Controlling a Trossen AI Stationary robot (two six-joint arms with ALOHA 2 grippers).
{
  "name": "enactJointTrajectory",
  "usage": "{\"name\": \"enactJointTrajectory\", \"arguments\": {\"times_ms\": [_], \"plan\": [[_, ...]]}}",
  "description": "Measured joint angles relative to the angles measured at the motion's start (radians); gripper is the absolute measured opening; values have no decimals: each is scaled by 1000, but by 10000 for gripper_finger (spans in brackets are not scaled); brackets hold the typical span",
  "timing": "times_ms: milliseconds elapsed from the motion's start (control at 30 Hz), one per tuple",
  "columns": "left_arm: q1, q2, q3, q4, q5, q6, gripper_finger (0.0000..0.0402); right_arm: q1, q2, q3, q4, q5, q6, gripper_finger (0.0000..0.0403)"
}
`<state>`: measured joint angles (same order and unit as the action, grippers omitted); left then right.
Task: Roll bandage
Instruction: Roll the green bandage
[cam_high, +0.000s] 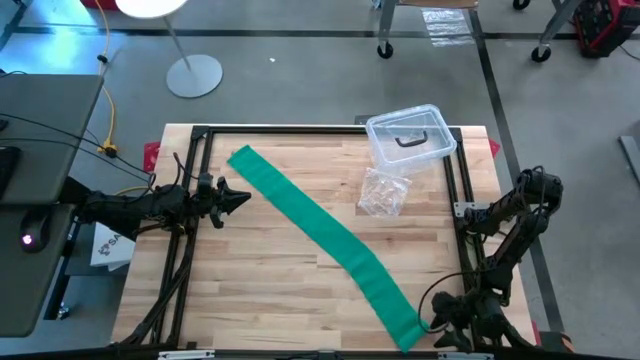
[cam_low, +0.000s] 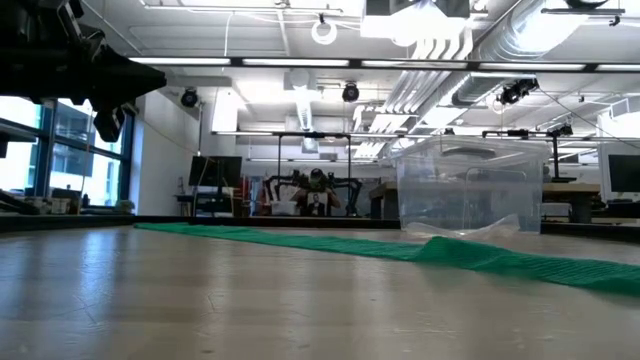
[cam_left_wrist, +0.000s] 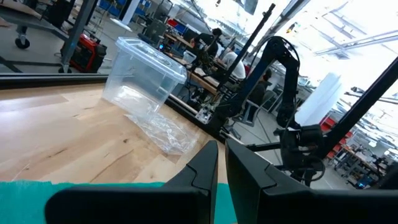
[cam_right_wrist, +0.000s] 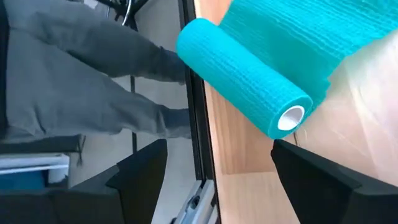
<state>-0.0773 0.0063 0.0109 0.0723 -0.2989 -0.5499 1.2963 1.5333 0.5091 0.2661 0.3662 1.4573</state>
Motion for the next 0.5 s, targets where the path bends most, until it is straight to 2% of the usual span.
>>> {"name": "enactJointTrajectory", "arguments": {"times_ms": [267,500], "plan": [[0,0,0,0,0,0,28,7,-1,0,0,-111,-79,286],[0,0,0,0,0,-12,28,7,-1,27,-8,-103,-179,286]]}}
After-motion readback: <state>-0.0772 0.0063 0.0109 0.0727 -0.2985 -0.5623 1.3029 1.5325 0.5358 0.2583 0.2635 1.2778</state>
